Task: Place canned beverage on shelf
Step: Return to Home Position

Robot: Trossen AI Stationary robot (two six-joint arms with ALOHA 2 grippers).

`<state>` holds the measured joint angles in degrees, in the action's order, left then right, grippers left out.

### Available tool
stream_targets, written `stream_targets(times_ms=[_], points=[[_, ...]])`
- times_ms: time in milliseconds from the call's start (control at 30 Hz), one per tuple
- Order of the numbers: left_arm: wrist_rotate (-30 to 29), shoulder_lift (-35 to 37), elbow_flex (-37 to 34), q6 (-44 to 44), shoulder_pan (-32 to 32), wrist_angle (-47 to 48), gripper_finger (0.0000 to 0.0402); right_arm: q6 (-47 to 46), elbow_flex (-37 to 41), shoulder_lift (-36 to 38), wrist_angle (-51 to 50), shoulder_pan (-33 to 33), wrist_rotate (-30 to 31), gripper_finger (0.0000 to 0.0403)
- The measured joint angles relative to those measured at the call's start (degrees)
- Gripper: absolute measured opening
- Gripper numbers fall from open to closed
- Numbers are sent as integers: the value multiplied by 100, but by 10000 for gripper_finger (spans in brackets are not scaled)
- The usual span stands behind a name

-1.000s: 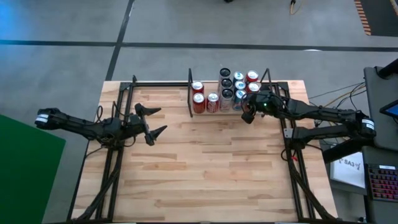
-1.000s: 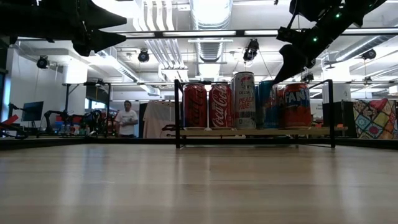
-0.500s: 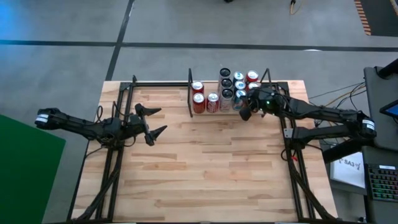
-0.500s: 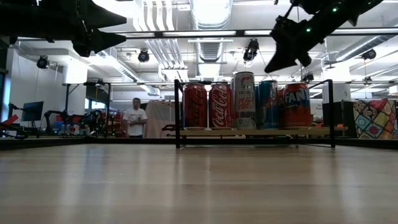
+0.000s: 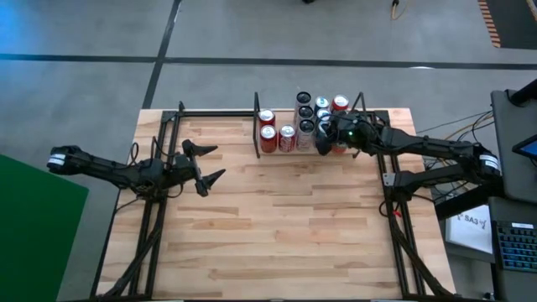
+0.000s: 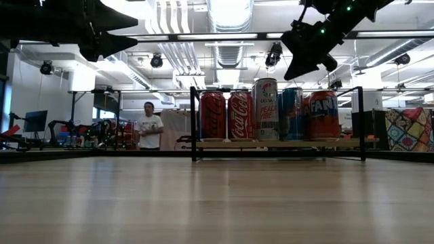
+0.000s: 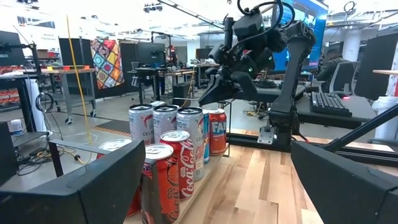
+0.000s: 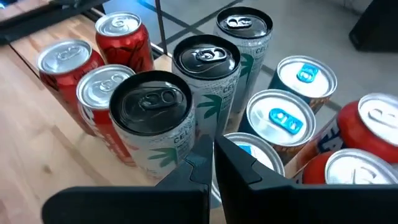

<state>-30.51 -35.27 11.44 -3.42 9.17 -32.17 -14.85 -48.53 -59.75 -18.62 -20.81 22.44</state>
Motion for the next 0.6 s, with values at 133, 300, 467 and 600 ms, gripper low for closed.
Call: stream_targets(times_ms=[133,300,467,600], points=[[1,0,0,-40,0,-2,389,-594,-73,38,-325,-1,-13,9],[1,-2,0,-55,0,-1,389,-1058,-92,31,-538,4,-243,9],[0,0,0,-57,0,-2,389,-1076,-92,9,-515,2,-148,9],[1,-1,0,-57,0,-2,389,-1076,-91,-99,-515,-32,-140,9]])
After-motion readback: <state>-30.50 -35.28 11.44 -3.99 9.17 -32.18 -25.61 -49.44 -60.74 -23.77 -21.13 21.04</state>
